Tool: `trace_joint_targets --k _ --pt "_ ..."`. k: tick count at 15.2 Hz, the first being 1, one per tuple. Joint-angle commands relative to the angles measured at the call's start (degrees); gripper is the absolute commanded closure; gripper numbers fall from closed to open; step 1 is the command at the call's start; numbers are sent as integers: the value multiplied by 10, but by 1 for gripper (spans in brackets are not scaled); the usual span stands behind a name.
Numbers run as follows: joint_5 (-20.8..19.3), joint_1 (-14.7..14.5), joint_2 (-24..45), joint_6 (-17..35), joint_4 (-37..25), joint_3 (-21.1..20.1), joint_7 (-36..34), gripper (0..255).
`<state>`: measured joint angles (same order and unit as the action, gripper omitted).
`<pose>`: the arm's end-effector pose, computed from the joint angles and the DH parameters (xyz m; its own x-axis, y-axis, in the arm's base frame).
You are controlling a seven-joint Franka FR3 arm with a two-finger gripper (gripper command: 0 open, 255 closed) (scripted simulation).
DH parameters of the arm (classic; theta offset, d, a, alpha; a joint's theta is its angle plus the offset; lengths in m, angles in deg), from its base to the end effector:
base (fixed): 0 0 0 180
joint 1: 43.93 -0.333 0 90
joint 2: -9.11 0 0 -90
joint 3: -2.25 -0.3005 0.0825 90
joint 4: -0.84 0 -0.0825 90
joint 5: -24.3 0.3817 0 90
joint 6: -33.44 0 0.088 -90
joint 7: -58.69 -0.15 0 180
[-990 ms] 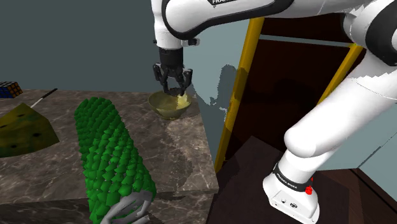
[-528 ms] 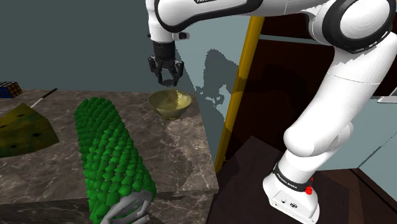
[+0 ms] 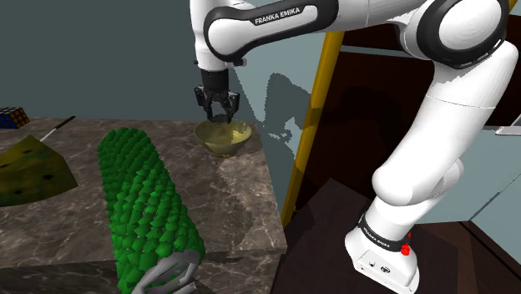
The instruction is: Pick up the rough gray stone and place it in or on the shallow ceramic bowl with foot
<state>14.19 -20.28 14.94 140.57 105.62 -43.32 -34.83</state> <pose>0.5448 0.1878 0.4289 0.3649 -0.9261 0.0960 -0.9310 -0.3642 0.0250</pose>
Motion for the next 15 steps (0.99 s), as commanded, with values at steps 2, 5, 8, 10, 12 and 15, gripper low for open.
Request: trace_joint_targets --k 2,5,8,10,12,15 --pt "-5 0 4 24 21 1 -4 255" --pt "-11 -1 11 45 38 2 -10 255" --pt "-15 -1 15 53 44 3 -13 255" --pt "-15 -1 15 53 44 3 -13 255" --pt "-15 -1 15 53 44 3 -13 255" --pt "-15 -1 15 53 44 3 -13 0"
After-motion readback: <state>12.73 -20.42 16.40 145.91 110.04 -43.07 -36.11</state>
